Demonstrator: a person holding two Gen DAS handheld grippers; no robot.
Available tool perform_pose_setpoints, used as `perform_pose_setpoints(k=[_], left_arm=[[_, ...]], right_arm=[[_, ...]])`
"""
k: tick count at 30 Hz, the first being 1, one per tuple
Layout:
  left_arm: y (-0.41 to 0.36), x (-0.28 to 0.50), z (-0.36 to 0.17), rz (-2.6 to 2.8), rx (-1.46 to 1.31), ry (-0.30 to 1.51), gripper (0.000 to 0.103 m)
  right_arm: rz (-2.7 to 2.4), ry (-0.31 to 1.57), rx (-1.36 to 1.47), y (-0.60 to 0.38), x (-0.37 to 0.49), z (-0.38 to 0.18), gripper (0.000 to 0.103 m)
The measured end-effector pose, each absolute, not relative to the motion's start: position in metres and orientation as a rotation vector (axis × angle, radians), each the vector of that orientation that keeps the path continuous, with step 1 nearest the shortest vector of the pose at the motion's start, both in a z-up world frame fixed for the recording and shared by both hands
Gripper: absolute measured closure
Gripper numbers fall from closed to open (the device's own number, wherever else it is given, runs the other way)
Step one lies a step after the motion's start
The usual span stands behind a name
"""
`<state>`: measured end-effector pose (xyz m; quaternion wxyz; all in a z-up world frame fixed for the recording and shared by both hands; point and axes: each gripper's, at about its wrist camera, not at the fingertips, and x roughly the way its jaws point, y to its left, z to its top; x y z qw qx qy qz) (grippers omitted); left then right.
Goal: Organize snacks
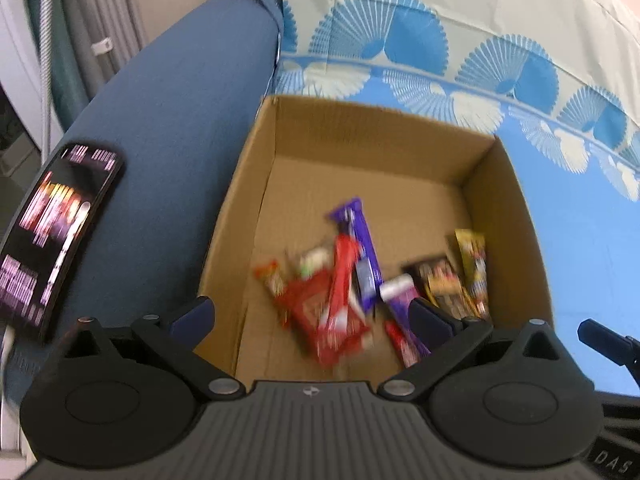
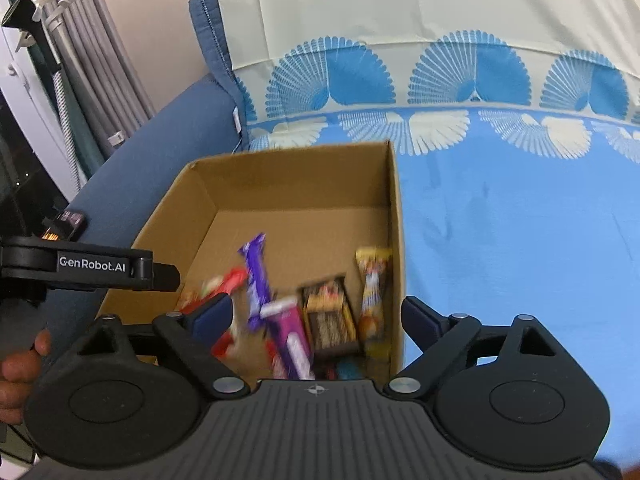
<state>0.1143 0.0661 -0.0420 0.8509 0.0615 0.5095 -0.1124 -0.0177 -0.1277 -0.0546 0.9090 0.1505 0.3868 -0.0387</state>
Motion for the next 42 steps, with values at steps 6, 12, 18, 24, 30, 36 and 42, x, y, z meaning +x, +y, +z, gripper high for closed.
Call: perform_pose_setpoints(k=[6, 12, 18, 24, 30, 36, 42], left_arm=[[0.079, 0.044, -0.021, -0.242, 0.152, 1.055, 0.0], [0.091, -0.013, -0.01, -0.237, 0.186, 1.018, 0.0], [0.095, -0.051, -0.003, -0.228, 0.223, 0.984, 0.0], [0.095, -0.072, 0.003, -0.22, 0.219, 0.955, 0.0], [0.095, -0.084, 0.008, -0.206, 0.238, 0.936, 0.0], [0.093, -0.088, 0.009, -0.203, 0.275, 0.93, 0.0], [0.096, -0.091, 0.009, -0.205, 0.25, 0.921, 0.0]], right_arm=[[-0.091, 0.768, 0.281, -0.102, -0.083, -0.033, 0.003], [-0.103, 0.723, 0.192, -0.079, -0.13, -0.022, 0.001], [-0.102, 0.694, 0.127, -0.067, -0.163, -0.017, 0.001], [-0.103, 0.67, 0.108, -0.063, -0.183, -0.011, 0.001], [-0.113, 0.635, 0.11, -0.065, -0.195, -0.006, 0.001], [-0.11, 0.62, 0.09, -0.062, -0.202, -0.003, 0.001], [-0.116, 0.613, 0.084, -0.06, -0.205, -0.002, 0.001]])
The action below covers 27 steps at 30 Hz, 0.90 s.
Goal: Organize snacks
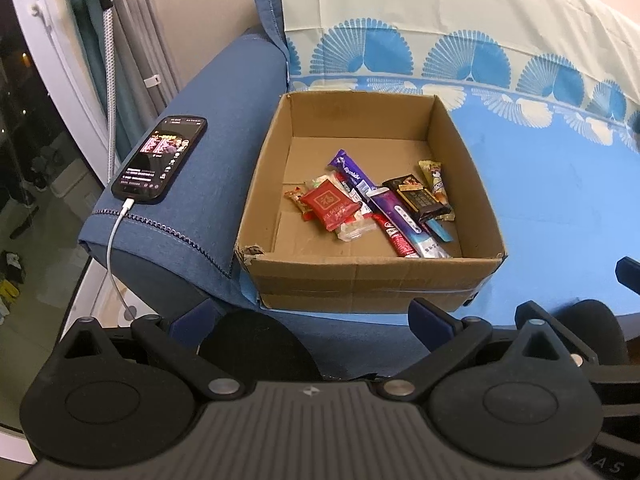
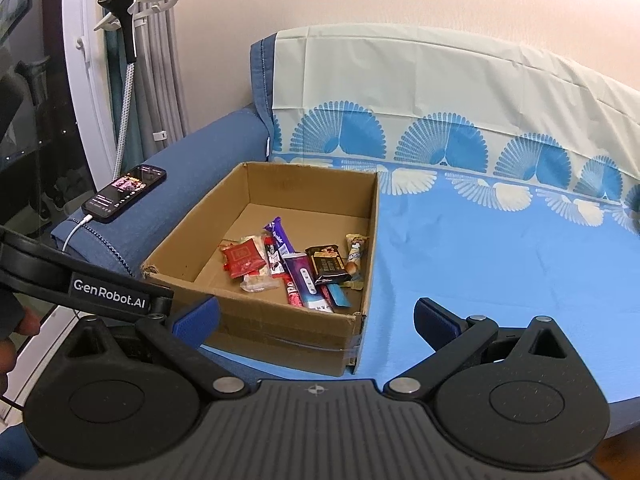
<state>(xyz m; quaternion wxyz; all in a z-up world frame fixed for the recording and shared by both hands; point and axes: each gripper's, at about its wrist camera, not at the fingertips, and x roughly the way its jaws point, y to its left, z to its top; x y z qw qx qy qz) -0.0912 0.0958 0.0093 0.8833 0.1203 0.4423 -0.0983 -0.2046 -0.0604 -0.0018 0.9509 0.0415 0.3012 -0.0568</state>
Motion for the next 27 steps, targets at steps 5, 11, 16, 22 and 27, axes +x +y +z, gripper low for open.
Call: perform_pose_setpoints(k=[5, 11, 16, 22, 27], left_arm=[[0.097, -0.091, 0.006, -0.177, 0.278, 0.907, 0.0], [0.098, -0.086, 0.001, -0.2, 0.276, 0.952, 0.0], [0.097, -0.087, -0.001, -0.192, 0.288, 0.943, 0.0], [0.096, -0.087, -0.002, -0.195, 0.29, 0.946, 0.0], [0.096, -0.087, -0.001, -0.197, 0.285, 0.95, 0.0]], right_arm=[[-0.112, 0.611, 0.088, -0.062, -0.207, -0.001, 0.001], [-0.116, 0.62, 0.091, -0.063, -0.205, -0.002, 0.001], [-0.114, 0.622, 0.09, -0.062, -0.204, -0.003, 0.001], [-0.11, 0.624, 0.089, -0.061, -0.203, -0.004, 0.001], [-0.111, 0.624, 0.089, -0.061, -0.203, -0.004, 0.001]])
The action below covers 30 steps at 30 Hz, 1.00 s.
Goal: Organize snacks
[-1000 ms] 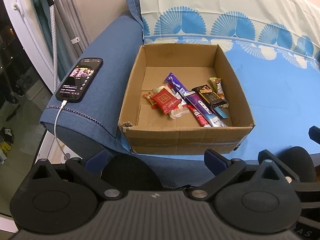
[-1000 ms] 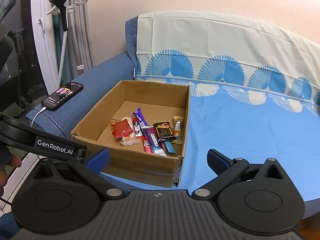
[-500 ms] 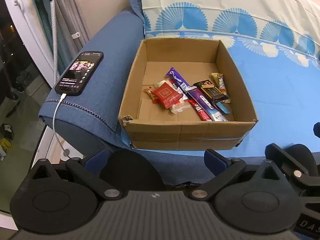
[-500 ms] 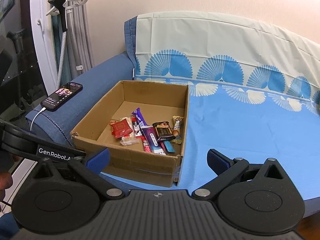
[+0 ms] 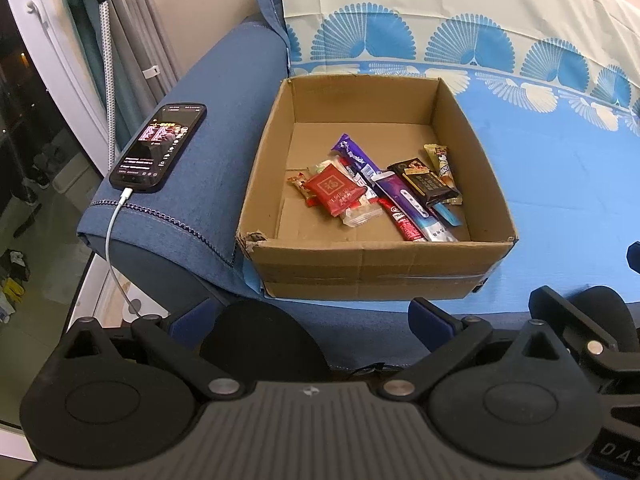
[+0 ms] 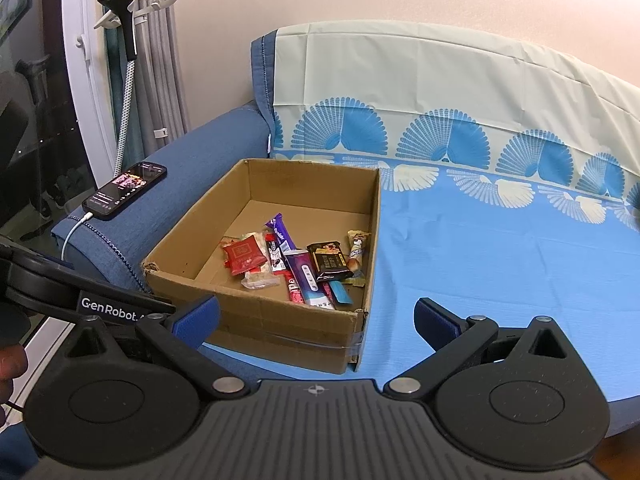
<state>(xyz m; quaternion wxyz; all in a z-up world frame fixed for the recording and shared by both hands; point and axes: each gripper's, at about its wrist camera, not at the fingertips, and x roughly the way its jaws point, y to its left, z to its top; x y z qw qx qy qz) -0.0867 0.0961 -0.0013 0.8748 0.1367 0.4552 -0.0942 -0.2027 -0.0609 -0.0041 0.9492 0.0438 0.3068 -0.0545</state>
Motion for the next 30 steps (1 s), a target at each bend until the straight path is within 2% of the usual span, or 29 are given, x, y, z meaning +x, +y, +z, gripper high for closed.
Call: perform_pose_setpoints(k=[30], left_arm=[[0.0949, -0.0888, -0.0017, -0.198, 0.288, 0.95, 0.0]], right_arm=[[-0.109, 0.623, 0.089, -0.0617, -0.2023, -0.0042, 0.001]])
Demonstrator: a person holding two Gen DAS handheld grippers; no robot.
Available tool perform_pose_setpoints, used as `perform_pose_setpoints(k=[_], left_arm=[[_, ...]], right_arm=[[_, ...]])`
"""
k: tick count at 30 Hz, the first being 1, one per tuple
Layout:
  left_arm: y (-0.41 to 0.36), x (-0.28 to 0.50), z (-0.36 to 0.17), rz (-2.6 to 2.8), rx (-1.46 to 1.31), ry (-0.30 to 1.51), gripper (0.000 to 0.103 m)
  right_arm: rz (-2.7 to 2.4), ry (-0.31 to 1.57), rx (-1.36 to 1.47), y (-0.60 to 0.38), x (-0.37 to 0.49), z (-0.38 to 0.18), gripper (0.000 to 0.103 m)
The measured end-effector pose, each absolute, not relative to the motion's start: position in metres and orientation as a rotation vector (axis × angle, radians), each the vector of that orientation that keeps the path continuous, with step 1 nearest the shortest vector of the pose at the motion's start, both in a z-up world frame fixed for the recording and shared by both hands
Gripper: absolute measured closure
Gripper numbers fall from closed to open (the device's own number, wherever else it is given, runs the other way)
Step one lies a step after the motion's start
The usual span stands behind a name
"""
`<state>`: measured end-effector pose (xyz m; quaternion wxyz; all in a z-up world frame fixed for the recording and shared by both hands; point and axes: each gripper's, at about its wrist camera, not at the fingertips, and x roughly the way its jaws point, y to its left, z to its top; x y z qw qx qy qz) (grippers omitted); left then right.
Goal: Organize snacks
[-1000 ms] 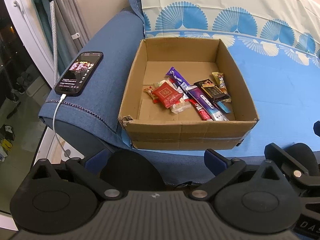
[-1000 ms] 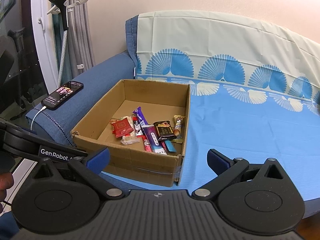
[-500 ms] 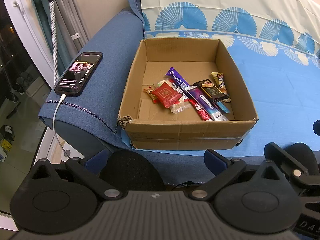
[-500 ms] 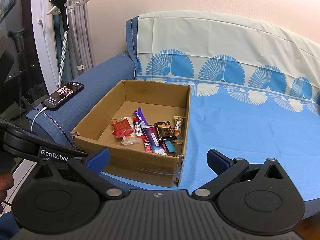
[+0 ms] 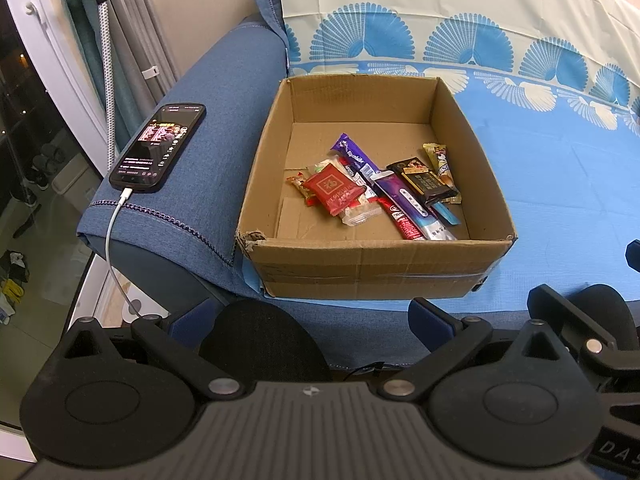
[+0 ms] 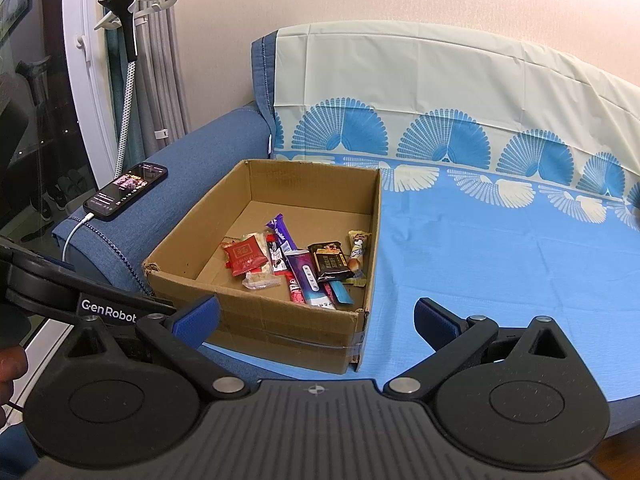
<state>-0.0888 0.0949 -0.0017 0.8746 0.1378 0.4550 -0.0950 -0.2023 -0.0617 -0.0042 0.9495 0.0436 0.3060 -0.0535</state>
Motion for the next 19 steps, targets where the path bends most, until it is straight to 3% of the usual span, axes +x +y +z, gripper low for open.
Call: perform_pose_setpoints(k=[19], left_arm=[[0.0963, -0.0911, -0.0046, -0.192, 0.295, 0.943, 0.0]], right_arm=[[-0.103, 0.621, 0.091, -0.061, -0.2025, -0.0048, 0.001]])
